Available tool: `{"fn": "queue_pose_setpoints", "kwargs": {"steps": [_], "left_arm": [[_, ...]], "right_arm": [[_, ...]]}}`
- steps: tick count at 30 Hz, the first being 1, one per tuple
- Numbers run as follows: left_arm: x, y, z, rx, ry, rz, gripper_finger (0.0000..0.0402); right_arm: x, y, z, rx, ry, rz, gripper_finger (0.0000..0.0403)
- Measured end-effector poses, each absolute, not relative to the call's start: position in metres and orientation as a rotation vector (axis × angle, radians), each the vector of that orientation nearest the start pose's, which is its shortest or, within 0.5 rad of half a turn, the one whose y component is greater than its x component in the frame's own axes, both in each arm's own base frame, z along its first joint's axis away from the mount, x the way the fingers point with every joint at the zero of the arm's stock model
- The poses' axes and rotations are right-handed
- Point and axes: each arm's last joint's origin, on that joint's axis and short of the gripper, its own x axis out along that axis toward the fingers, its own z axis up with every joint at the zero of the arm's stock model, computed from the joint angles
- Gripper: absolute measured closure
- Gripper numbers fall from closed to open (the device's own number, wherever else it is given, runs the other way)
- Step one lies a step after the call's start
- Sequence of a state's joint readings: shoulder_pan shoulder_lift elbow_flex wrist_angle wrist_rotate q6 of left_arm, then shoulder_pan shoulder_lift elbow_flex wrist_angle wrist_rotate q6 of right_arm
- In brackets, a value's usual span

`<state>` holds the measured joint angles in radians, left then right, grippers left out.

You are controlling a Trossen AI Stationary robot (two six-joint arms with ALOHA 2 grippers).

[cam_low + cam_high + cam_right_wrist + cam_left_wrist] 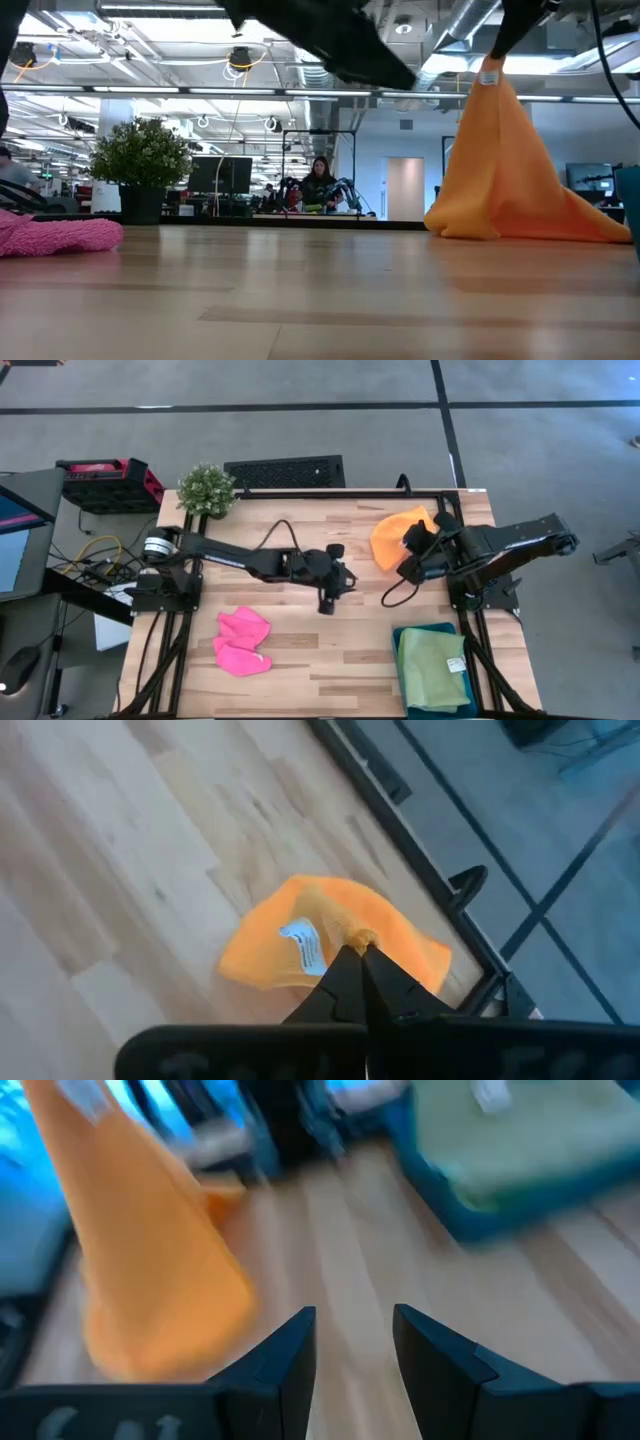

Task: Fold microfiber towels
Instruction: Fold the orange microfiber towel

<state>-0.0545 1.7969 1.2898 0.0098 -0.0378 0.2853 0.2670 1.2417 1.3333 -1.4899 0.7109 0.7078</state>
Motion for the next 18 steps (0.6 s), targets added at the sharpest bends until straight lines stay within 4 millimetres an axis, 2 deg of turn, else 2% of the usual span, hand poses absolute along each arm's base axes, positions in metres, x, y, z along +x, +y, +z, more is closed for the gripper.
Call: {"fn": "queue_pose_setpoints", "kwargs": {"steps": [6,10,13,18], "left_arm": [[0.440,-0.028,0.204,0.378,0.362,0.141,0.0274],[0.464,-0.031,0.194,0.336,0.191,0.296,0.0274],[0.481,-0.033,0.187,0.257,0.082,0.312,0.0274],[0.512,-0.037,0.155,0.249,0.072,0.340,0.0274]], "right_arm": [[0.184,0.024,0.354,-0.036,0.930,-0.809,0.0400],[0.185,0.020,0.354,-0.042,0.912,-0.843,0.0399],[0.186,0.017,0.354,-0.040,0.909,-0.863,0.0399],[0.187,0.016,0.354,-0.044,0.901,-0.871,0.0398]]}}
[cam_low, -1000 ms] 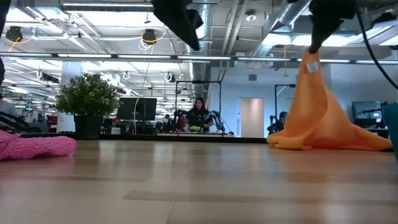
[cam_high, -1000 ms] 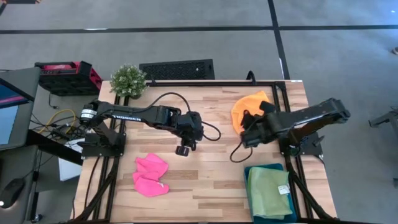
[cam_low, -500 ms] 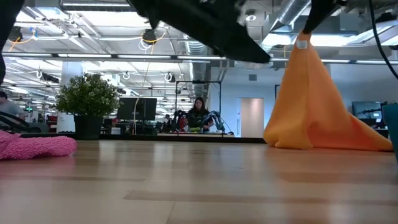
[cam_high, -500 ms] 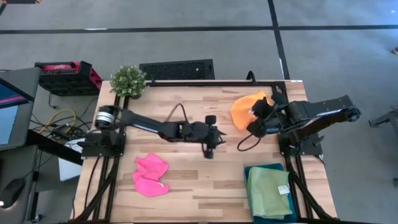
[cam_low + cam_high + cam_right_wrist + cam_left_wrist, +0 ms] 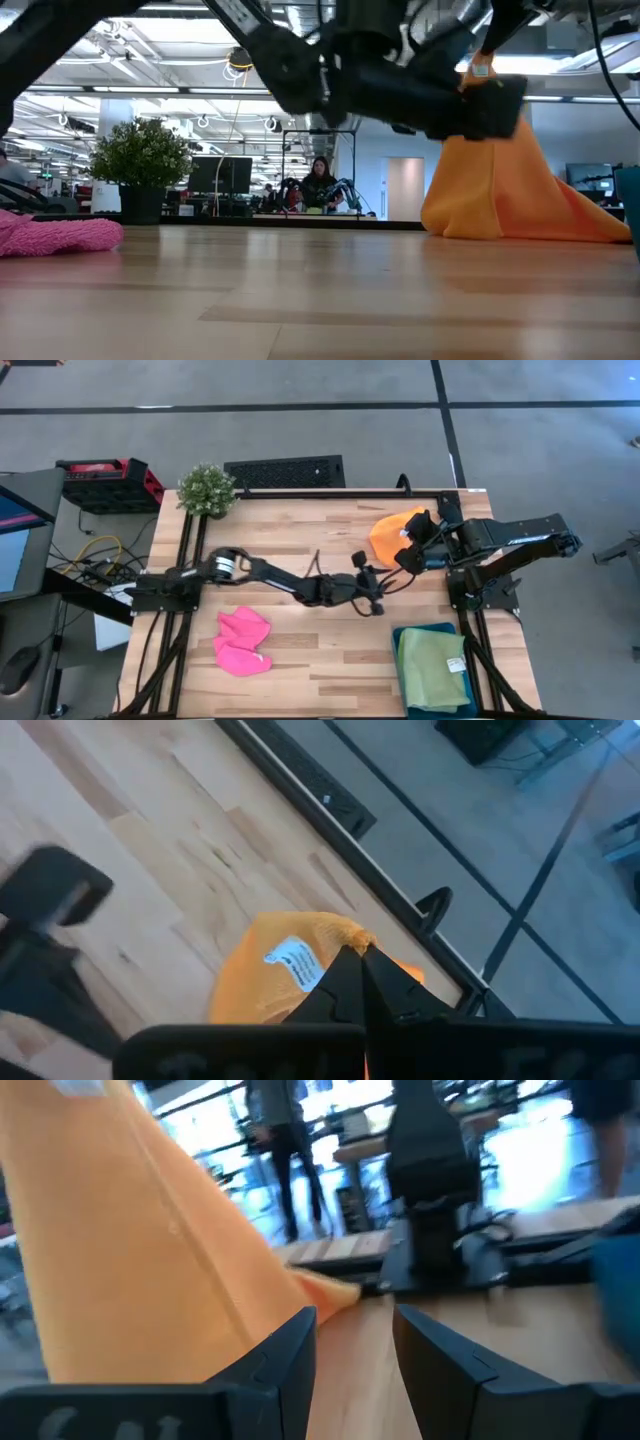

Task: Fold microfiber towels
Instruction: Fold the orange microfiber towel

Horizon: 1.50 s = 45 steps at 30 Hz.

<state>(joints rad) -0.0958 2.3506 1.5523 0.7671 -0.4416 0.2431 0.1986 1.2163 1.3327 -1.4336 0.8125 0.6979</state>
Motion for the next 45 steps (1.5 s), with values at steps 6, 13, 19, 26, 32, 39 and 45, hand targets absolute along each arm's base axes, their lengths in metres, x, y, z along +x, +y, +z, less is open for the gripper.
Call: {"fn": "queue_pose_setpoints", "kwargs": {"steps": [6,13,19,26,32,39,45], "left_arm": [[0.546,-0.036,0.130,0.301,0.084,0.562,0.0274],[0.562,-0.034,0.126,0.275,0.078,0.685,0.0274],[0.564,-0.020,0.120,0.179,0.094,0.720,0.0274],[0.563,-0.001,0.114,0.085,0.121,0.760,0.0274],[0.561,0.006,0.107,0.096,0.182,0.814,0.0274],[0.557,-0.009,0.106,0.231,0.254,0.957,0.0274],[0.554,-0.011,0.098,0.244,0.322,0.951,0.0274]], "right_arm": [[0.188,0.016,0.354,-0.041,0.897,-0.872,0.0398],[0.188,0.016,0.354,-0.040,0.896,-0.871,0.0398],[0.188,0.016,0.354,-0.038,0.892,-0.871,0.0397],[0.189,0.016,0.354,-0.036,0.890,-0.870,0.0397],[0.189,0.016,0.354,-0.037,0.890,-0.870,0.0396],[0.189,0.016,0.355,-0.054,0.877,-0.885,0.0395],[0.189,0.016,0.355,-0.068,0.879,-0.877,0.0395]]}}
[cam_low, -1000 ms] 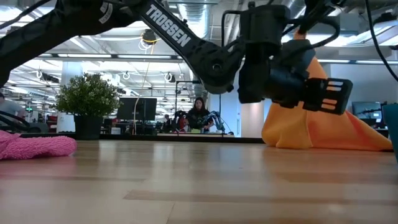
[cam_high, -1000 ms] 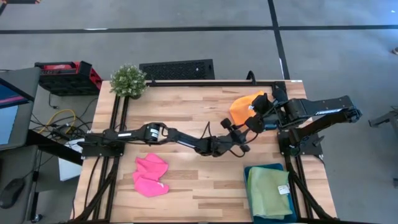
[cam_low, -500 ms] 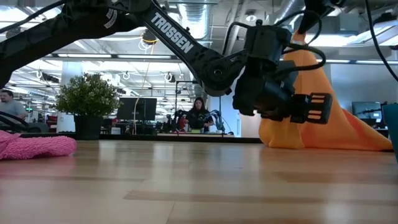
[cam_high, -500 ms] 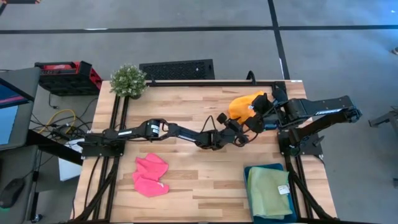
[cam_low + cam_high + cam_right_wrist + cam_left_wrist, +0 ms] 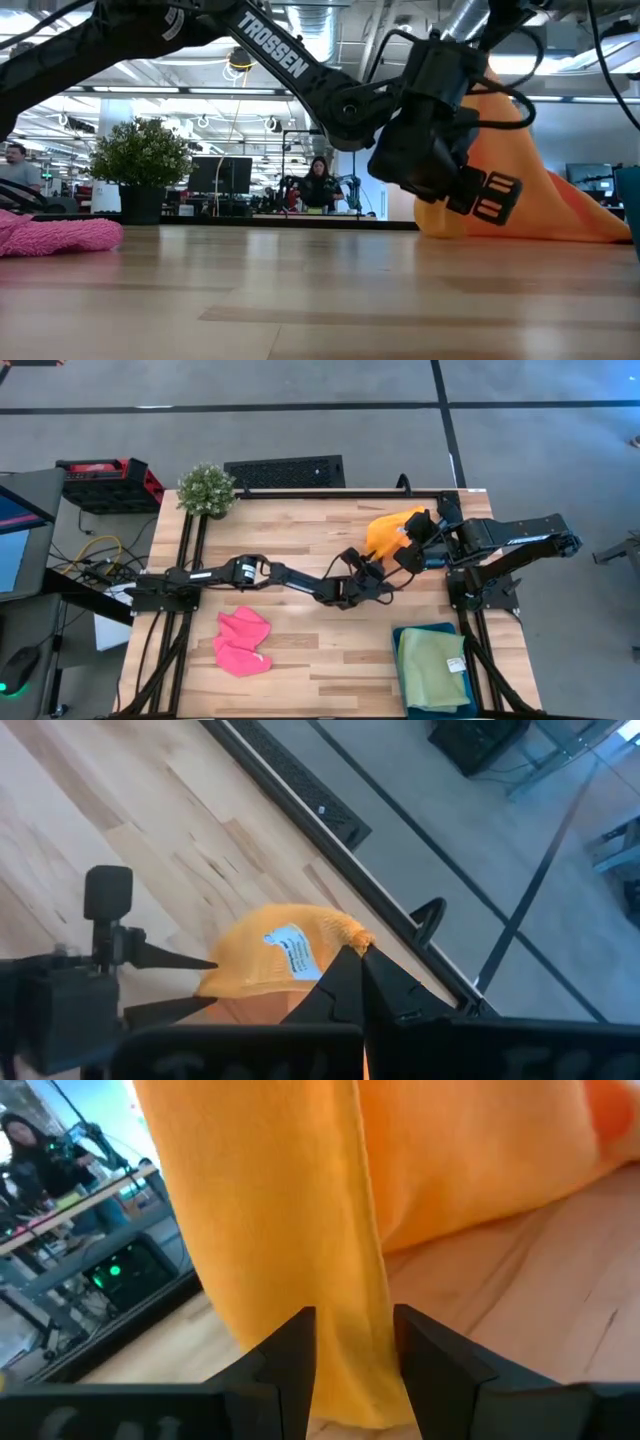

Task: Fold microfiber towels
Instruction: Fold the orange microfiber towel

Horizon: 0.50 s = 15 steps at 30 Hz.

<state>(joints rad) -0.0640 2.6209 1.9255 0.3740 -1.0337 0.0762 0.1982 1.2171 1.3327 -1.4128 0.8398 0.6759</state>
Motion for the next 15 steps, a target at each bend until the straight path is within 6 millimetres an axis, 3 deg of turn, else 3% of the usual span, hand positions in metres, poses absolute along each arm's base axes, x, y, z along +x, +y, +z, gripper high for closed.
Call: {"fn": "queue_pose_setpoints", "kwargs": {"steps": [6,15], "left_arm": [[0.553,0.002,0.091,0.163,0.338,0.957,0.0274],[0.549,0.013,0.084,0.198,0.426,0.971,0.0274]], "right_arm": [[0.189,0.016,0.355,-0.071,0.878,-0.874,0.0395],[0.189,0.016,0.355,-0.071,0.878,-0.874,0.0395]]}}
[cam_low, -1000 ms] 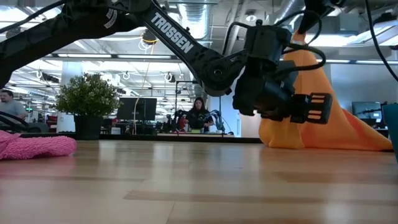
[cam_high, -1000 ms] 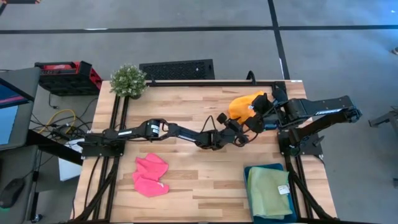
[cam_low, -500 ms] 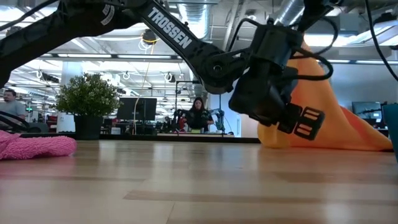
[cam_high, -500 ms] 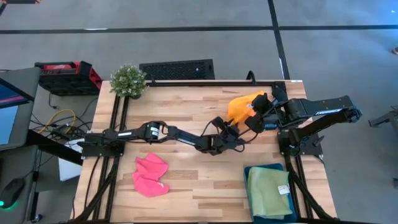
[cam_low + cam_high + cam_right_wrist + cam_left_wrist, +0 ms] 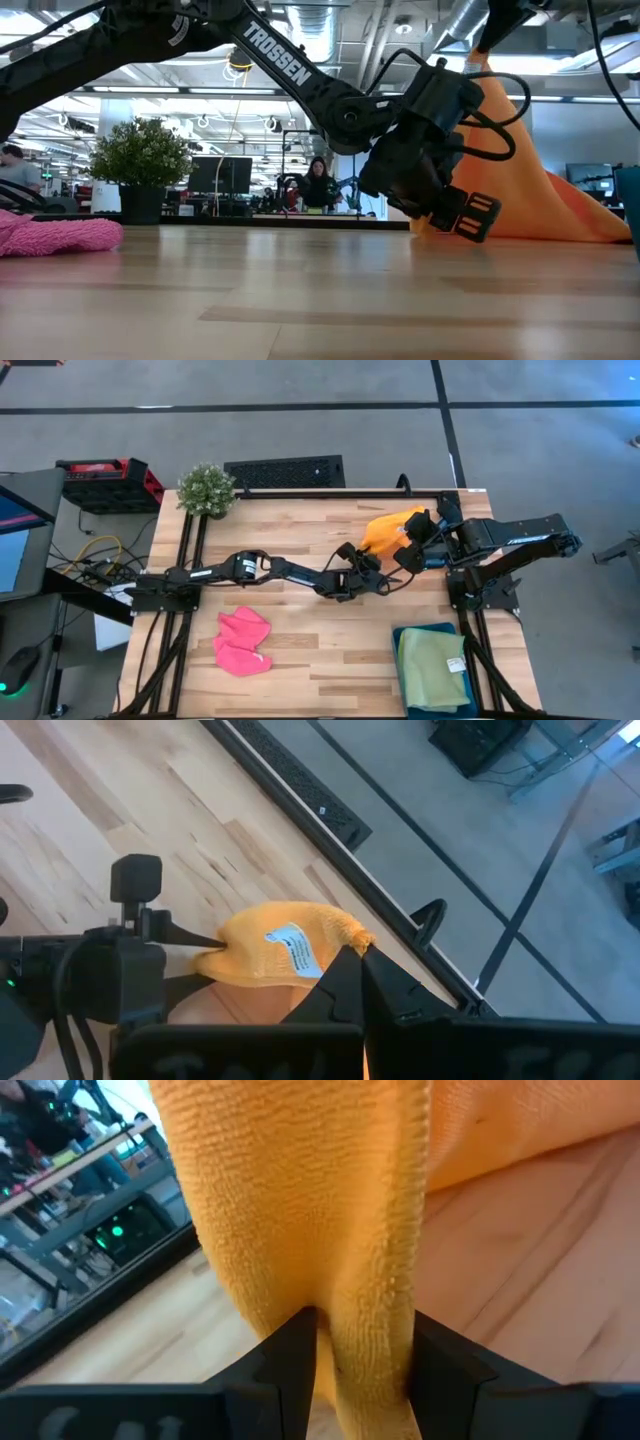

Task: Fold microfiber towels
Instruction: Fold the orange microfiber towel

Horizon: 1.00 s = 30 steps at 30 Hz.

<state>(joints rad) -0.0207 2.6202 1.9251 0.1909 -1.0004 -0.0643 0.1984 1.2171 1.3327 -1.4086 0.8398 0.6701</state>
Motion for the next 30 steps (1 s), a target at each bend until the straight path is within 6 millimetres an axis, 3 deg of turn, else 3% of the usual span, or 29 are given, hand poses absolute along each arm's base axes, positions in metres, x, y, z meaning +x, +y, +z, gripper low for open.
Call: {"fn": "queue_pose_setpoints", "kwargs": {"steps": [4,9,16,22,30], "left_arm": [[0.549,0.015,0.084,0.242,0.453,0.965,0.0301],[0.549,0.017,0.086,0.311,0.494,0.952,0.0389],[0.544,0.016,0.099,0.427,0.606,0.902,0.0400],[0.529,0.014,0.139,0.344,0.738,0.727,0.0401],[0.499,0.016,0.189,0.364,0.900,0.703,0.0401]], "right_arm": [[0.189,0.016,0.355,-0.071,0.878,-0.874,0.0395],[0.189,0.016,0.355,-0.071,0.878,-0.874,0.0395],[0.189,0.016,0.355,-0.083,0.889,-0.871,0.0395],[0.187,0.016,0.355,-0.085,0.916,-0.855,0.0395],[0.179,0.015,0.351,-0.092,1.042,-0.814,0.0395]]}}
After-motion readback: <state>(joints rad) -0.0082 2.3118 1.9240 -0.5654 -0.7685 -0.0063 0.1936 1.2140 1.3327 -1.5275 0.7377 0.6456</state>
